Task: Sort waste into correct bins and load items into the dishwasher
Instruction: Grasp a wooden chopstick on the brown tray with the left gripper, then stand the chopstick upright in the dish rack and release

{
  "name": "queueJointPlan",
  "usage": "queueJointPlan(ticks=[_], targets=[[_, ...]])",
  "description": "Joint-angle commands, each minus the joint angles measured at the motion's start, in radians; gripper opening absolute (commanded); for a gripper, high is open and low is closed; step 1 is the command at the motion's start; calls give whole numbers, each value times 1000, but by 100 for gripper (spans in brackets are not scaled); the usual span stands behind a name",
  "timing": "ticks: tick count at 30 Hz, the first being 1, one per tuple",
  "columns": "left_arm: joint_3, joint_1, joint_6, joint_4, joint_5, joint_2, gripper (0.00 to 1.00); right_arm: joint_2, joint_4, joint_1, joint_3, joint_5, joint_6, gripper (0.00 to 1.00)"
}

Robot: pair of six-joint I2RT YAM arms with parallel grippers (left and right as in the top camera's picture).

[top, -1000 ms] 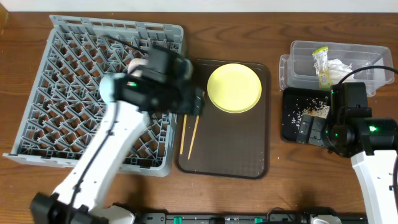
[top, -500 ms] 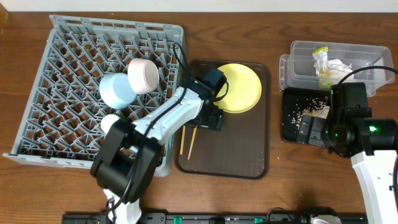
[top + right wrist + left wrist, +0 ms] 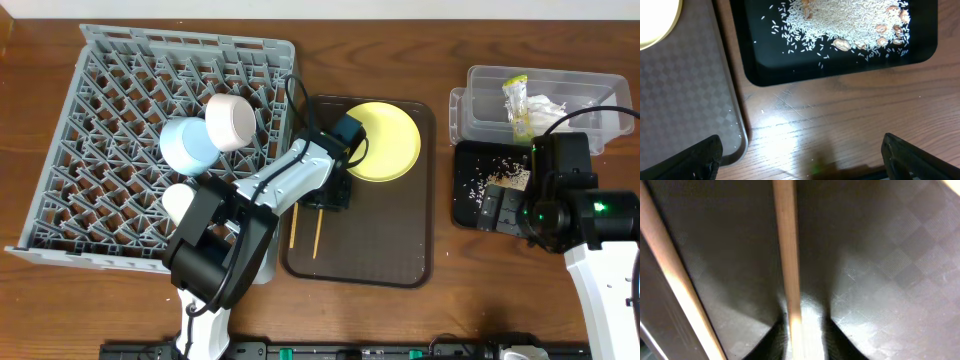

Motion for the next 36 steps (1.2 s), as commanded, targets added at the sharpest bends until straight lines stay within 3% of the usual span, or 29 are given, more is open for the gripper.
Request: queueJointPlan(ticks=[1,3,8,13,21,28,34,36], targets=[[-10,2,-5,-15,-14,34,13,-5,-2,-9,15,13,-5,99],[-9,4,-5,-18,-14,32,6,-5,-2,-9,15,13,-5,99],[14,32,16,-40,-24,-21,6,-5,-8,-9,15,14,-5,99],[37,73,30,-77,-51,-190,6,-5,-8,-9,15,14,-5,99],[37,135,251,-155,-52,-438,7,-5,-8,-9,15,13,-5,99],[33,308,311,-163,-50,-395,6,-5,-8,-9,15,13,-5,99],[10,334,311,-142,-51,-356,6,-5,-8,-9,15,13,-5,99],[8,334,311,-135,-51,-339,13,-5,-8,-9,15,13,-5,99]])
